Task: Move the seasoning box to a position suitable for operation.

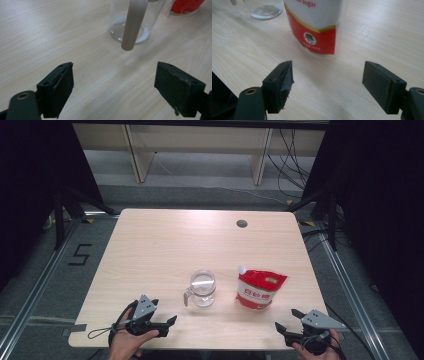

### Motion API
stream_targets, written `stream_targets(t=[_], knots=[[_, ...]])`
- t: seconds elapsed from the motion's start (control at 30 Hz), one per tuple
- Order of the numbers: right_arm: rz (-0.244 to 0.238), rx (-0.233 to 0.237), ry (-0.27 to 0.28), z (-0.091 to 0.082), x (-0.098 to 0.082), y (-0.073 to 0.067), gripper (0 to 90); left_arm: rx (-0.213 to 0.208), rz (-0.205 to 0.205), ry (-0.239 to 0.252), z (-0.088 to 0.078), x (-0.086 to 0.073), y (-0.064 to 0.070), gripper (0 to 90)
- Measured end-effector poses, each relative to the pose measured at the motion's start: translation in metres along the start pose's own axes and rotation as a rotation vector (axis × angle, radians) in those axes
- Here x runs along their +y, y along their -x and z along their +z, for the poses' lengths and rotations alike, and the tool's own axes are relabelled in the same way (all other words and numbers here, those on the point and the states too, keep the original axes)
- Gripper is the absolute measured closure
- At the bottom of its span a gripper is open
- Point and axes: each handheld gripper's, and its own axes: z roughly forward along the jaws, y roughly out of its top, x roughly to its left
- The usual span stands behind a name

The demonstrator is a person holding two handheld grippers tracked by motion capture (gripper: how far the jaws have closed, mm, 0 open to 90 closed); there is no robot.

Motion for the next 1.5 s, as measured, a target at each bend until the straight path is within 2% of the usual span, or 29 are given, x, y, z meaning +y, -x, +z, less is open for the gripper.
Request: stream_targets(t=[0.03,0.07,0.1,0.17,0.2,0.23,0.3,0.37,0.43,0.47,0.5,0.6,0.63,0.67,0.8,0.9,0.97,1.0,1.07,1.13,1.17,1.2,1.23,1.27,1.3,1.37,1.47,1.5], knots=[[0.014,-0.005,0.001,-0.001,0.000,-0.002,25.3,0.003,-0.006,0.005,0.000,0.000,0.001,15.2],[-0.006,0.001,0.008,0.000,0.000,0.000,25.0,0.001,-0.006,0.009,0.001,0.000,0.002,15.2],[0.034,0.001,-0.007,-0.002,0.000,-0.003,24.8,-0.003,0.010,-0.001,0.000,0.000,0.001,15.4],[0.005,0.004,0.005,0.000,0.000,-0.001,24.8,-0.014,0.008,0.004,0.001,0.001,0.004,18.1],[0.018,-0.002,-0.003,-0.001,0.000,-0.003,24.8,-0.017,0.020,0.004,0.001,0.001,0.004,21.7],[0.001,-0.003,0.006,-0.001,0.001,-0.002,24.8,-0.019,0.010,0.019,0.001,0.002,0.006,24.5],[0.030,0.002,0.004,-0.001,0.000,-0.003,24.8,-0.023,0.026,0.016,0.001,0.003,0.006,27.2],[0.001,0.000,0.008,0.000,0.001,-0.001,25.1,-0.031,0.014,0.030,0.002,0.004,0.008,28.7],[0.009,0.002,0.004,0.000,0.000,0.001,25.4,-0.052,0.009,0.041,0.004,0.005,0.009,30.6],[-0.006,0.009,0.008,0.001,0.000,0.002,25.4,-0.054,0.013,0.033,0.004,0.006,0.008,31.7],[0.003,0.004,0.012,0.001,0.000,0.002,25.4,-0.046,0.020,0.028,0.004,0.007,0.008,32.9],[0.035,0.009,-0.001,0.001,0.001,0.000,25.4,-0.060,0.014,0.040,0.007,0.011,0.012,34.6],[0.006,0.009,0.005,0.001,0.001,0.002,25.4,-0.060,0.014,0.040,0.007,0.011,0.012,35.1],[0.000,0.004,0.006,0.001,0.002,0.002,25.4,-0.069,0.017,0.046,0.011,0.013,0.016,35.5],[0.001,0.011,0.010,0.002,0.002,0.002,25.4,-0.068,0.012,0.048,0.013,0.017,0.020,37.0],[-0.009,0.007,0.019,0.002,0.002,0.002,25.3,-0.097,0.001,0.064,0.015,0.023,0.022,38.5],[0.018,0.018,-0.006,0.003,0.001,0.000,25.3,-0.094,0.014,0.077,0.017,0.026,0.022,41.2],[-0.010,0.015,-0.005,0.004,0.001,0.001,25.3,-0.090,0.021,0.077,0.018,0.027,0.023,42.7],[-0.005,0.021,-0.006,0.005,0.001,0.001,25.3,-0.086,0.024,0.076,0.019,0.028,0.024,44.8],[0.012,0.017,-0.002,0.004,0.001,0.001,25.3,-0.074,0.071,0.072,0.025,0.031,0.024,47.4],[0.011,0.015,-0.003,0.003,0.001,0.000,25.3,-0.066,0.058,0.079,0.027,0.032,0.025,48.3],[-0.001,0.019,-0.001,0.004,0.001,0.001,25.3,-0.049,0.077,0.075,0.028,0.034,0.024,49.9],[-0.010,0.015,-0.002,0.005,0.001,0.001,25.3,-0.043,0.076,0.085,0.031,0.035,0.023,51.1],[-0.007,0.023,-0.008,0.005,0.002,0.001,25.4,-0.035,0.054,0.092,0.033,0.035,0.022,52.1],[-0.006,0.021,-0.004,0.004,0.002,0.000,25.4,-0.024,0.057,0.088,0.033,0.036,0.020,53.6],[-0.007,0.033,0.000,0.005,0.002,0.000,25.7,-0.023,0.025,0.099,0.036,0.038,0.016,57.8],[-0.007,0.031,-0.001,0.005,0.002,0.000,25.8,-0.031,0.022,0.100,0.039,0.039,0.014,62.9],[0.014,0.023,-0.013,0.004,0.002,-0.003,25.8,-0.026,0.023,0.108,0.041,0.039,0.015,66.2]])
